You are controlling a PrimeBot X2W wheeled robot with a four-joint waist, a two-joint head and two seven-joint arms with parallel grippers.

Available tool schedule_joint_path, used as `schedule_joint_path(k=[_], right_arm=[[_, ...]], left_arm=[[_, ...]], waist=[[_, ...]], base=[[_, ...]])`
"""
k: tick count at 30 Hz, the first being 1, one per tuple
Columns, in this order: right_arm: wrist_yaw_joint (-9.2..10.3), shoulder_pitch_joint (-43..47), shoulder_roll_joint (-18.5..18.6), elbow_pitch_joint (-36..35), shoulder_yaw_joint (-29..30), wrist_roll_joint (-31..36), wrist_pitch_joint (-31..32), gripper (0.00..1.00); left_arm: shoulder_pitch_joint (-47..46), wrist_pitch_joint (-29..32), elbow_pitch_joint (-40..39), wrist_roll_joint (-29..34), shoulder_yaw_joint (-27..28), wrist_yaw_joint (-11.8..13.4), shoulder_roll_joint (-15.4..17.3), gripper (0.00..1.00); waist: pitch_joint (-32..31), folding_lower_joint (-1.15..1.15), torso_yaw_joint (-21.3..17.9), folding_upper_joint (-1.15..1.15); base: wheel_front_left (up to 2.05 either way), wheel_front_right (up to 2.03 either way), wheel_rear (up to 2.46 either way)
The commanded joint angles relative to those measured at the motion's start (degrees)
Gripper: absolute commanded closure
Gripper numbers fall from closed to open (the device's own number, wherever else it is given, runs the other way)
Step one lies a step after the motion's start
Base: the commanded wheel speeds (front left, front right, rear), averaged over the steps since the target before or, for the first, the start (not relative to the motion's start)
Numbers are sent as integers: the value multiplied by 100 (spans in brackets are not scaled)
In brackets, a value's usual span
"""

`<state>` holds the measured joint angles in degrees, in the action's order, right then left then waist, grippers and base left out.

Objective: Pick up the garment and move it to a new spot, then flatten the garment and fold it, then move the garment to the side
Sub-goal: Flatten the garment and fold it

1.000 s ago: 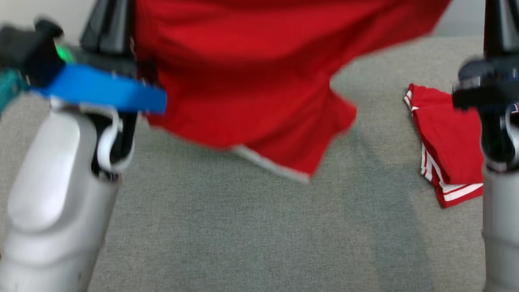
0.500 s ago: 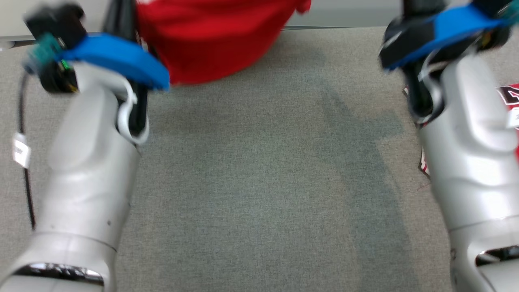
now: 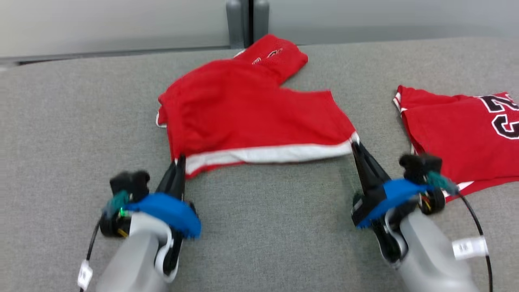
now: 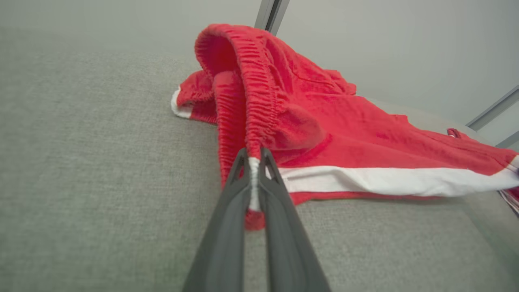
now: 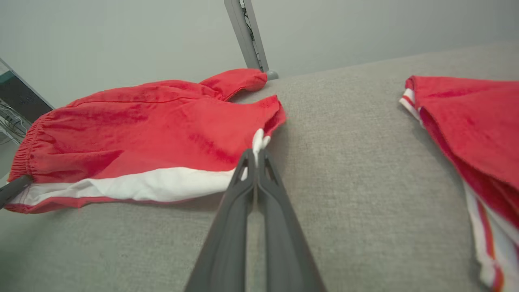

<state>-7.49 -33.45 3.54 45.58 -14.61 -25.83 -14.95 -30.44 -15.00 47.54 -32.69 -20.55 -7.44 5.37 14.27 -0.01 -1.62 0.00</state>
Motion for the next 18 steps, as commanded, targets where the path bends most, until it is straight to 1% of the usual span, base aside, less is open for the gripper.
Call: schedule_joint_path(k=[1, 7, 9, 12, 18], right_arm=[[0, 485, 115, -350, 51, 33, -26, 100], [0, 2016, 341, -1838, 528, 259, -27, 100], [0, 2500, 370, -2280, 723, 342, -29, 100], [0, 3188, 336, -2956, 1019, 501, 103, 100], [0, 4250, 117, -4484, 1608, 753, 813, 100]], left_arm=[[402, -20, -337, 44, 19, -4, 61, 100], [1747, -21, -1648, 144, 69, 1, 243, 100], [2120, 52, -2100, 161, 14, 74, 316, 100], [2672, 358, -2916, 128, -46, 247, 445, 100], [3680, 1190, -4708, -31, -123, 709, 666, 100]], waist=[[-118, 1, -33, 0], [-406, 1, 80, 0], [-484, 1, 135, 0], [-566, 1, 197, 0], [-645, 1, 275, 0]], base=[[0, 0, 0], [0, 0, 0], [0, 0, 0], [0, 0, 0], [0, 0, 0]])
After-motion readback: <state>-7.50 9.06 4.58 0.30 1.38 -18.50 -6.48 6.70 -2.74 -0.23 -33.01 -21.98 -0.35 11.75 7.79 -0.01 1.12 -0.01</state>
